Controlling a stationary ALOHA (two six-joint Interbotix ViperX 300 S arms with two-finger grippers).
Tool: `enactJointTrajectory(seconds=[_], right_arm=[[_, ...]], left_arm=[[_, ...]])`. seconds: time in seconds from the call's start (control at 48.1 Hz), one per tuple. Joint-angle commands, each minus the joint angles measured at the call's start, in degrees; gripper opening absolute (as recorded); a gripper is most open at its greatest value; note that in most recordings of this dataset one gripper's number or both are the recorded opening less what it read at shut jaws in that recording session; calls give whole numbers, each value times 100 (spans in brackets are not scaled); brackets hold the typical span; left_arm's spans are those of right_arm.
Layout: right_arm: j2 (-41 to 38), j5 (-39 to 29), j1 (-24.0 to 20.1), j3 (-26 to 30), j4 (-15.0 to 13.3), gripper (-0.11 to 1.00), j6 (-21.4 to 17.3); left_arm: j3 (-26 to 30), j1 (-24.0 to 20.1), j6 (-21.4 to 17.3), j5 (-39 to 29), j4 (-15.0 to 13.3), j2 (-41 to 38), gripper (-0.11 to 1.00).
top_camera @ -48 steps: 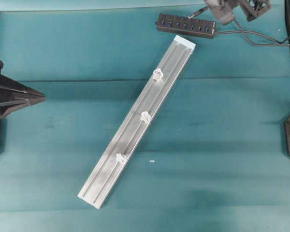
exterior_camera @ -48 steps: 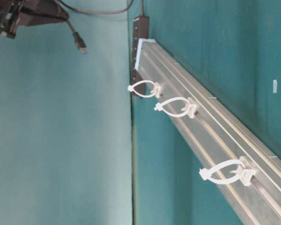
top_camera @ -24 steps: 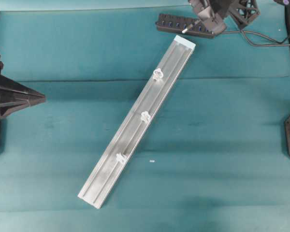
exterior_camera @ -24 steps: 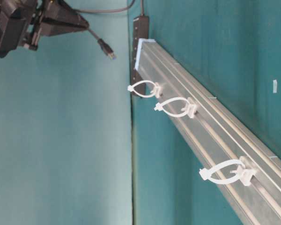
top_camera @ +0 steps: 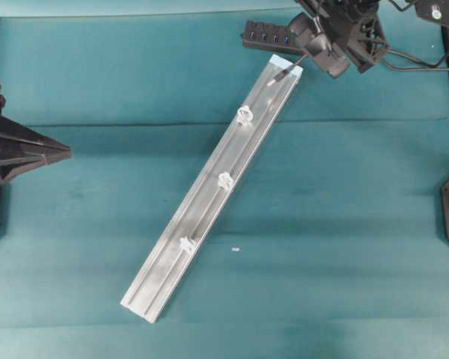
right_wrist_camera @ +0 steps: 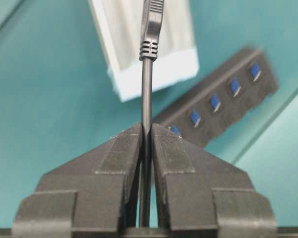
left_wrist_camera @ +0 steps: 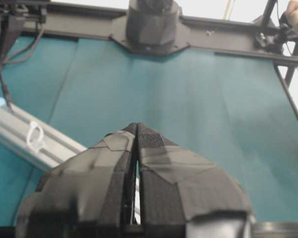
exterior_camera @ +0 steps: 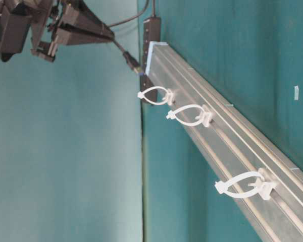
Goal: Pass the USB cable through three rings with both arms.
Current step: 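Lower the plug with the right gripper and push it through the first white loop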
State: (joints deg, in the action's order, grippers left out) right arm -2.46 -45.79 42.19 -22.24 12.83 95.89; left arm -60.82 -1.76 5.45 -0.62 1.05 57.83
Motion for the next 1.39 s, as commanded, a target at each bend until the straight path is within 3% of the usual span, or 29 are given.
enactJointTrajectory(seconds=[0.0,0.187,0.457,0.706,0.852,1.371], right_arm=[[-26,62,62,35,167,11,132],[-167,79,158,26,475,11,475],[-264,70,352,53,1248,11,1160],[-281,105,413,-26,1362,11,1345],[-264,70,387,-79,1608,11,1362],[-264,97,123,-264,1670,11,1354]], left_arm=[[149,-18,9,44,18,-35,-1],[149,-9,9,44,18,-18,-1],[149,-44,9,-105,18,-9,-1],[158,-62,18,-105,18,35,-1],[158,-79,62,-105,18,35,-1],[149,-97,97,-97,18,18,-1]])
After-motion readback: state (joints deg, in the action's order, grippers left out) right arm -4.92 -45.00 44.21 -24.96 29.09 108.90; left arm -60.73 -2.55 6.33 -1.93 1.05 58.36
